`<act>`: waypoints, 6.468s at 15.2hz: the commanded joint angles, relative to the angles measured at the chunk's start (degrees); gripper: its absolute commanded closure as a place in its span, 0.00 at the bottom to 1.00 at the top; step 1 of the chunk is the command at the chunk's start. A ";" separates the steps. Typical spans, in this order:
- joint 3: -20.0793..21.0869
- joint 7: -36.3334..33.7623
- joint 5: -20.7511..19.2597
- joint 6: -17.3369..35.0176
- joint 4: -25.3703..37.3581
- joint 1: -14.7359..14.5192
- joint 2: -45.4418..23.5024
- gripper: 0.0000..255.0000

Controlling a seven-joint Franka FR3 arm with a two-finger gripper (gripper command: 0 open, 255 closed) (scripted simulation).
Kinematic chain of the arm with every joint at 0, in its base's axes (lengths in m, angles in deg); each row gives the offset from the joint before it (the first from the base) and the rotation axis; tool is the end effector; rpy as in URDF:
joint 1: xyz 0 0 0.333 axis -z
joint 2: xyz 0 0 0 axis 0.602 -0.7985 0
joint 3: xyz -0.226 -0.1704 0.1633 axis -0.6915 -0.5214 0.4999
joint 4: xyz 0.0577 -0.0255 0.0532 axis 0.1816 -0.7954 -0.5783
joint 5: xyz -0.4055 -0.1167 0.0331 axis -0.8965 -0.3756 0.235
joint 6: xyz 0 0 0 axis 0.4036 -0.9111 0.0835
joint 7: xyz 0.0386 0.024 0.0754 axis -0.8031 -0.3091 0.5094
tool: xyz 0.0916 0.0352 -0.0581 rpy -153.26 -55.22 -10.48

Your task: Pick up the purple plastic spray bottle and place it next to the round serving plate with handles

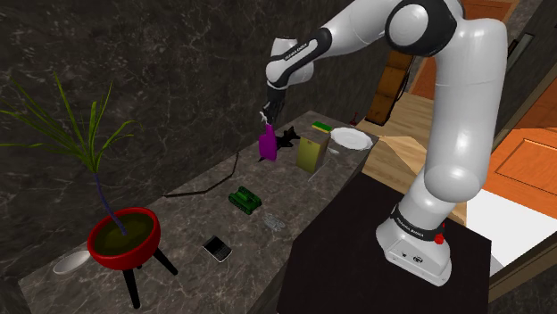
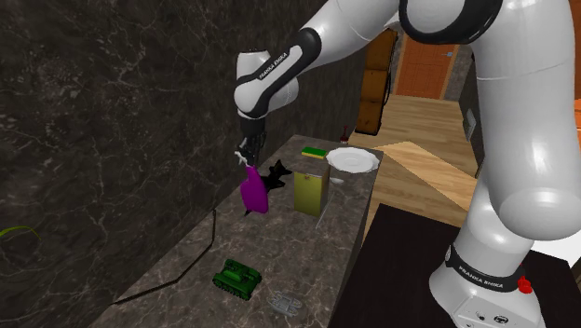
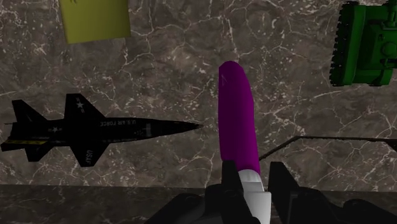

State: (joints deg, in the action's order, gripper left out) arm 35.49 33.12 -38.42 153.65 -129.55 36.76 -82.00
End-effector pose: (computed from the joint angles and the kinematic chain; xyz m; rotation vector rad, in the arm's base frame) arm 0.6644 -0.0671 0.2956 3.1178 0.0697 0.1670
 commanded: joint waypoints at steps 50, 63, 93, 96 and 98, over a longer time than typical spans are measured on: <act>-4.70 12.20 1.53 -19.34 12.98 7.69 6.08 1.00; -7.10 27.68 7.19 -14.51 19.41 18.91 -6.21 1.00; -5.41 39.99 12.86 -10.08 40.43 32.42 -32.59 1.00; -5.41 39.99 12.86 -10.08 40.44 32.42 -32.59 1.00; -5.41 39.99 12.86 -10.08 40.44 32.42 -32.59 1.00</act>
State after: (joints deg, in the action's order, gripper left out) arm 30.08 73.11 -25.55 143.56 -89.13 69.18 -114.60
